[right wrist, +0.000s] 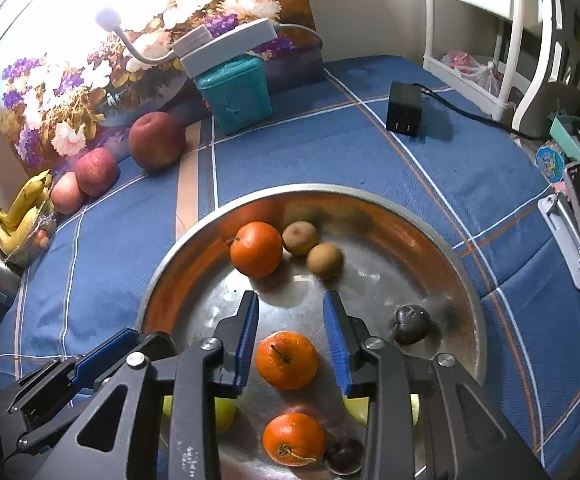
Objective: Organize fruits
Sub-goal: 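Open the left tool over the plate while the right tool releases the kiwi there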
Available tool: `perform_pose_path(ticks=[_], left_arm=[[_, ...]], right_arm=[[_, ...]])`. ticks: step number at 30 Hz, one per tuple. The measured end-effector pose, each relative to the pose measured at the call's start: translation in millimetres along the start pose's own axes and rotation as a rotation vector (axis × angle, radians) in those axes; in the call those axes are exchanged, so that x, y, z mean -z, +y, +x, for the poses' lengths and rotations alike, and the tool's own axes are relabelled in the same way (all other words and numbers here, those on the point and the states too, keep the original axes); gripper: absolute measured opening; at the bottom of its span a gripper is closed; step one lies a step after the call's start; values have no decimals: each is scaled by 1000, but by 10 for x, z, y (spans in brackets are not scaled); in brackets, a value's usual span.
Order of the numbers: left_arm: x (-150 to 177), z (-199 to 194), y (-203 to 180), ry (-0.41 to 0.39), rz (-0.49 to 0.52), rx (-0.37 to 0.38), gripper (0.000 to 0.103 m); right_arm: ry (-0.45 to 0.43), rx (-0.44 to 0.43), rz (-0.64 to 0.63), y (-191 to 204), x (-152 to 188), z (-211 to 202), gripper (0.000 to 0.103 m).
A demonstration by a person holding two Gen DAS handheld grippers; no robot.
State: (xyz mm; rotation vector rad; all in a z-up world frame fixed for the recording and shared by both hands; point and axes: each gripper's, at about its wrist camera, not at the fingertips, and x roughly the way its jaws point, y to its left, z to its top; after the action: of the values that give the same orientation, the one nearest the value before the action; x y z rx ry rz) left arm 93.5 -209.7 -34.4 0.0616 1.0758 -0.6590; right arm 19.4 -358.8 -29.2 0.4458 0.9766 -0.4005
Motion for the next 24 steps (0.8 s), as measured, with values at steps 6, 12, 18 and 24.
perform_pose_path(ticks=[6,12,18,24], left_arm=[[-7,-48,23,-7,-9,1,44],[-13,-88,90,-16,-31,-13,54],[-7,-118,297,-15,-93,-71,69],[61,-98,534,1,-142,-177,87]], right_arm=[[-22,6,-11,30,-20,-117,34],[-29,8,-12,28,-32,-163,34],[-9,9,-23,47,-18,-125,34],[28,10,-60,128,32,-56,34]])
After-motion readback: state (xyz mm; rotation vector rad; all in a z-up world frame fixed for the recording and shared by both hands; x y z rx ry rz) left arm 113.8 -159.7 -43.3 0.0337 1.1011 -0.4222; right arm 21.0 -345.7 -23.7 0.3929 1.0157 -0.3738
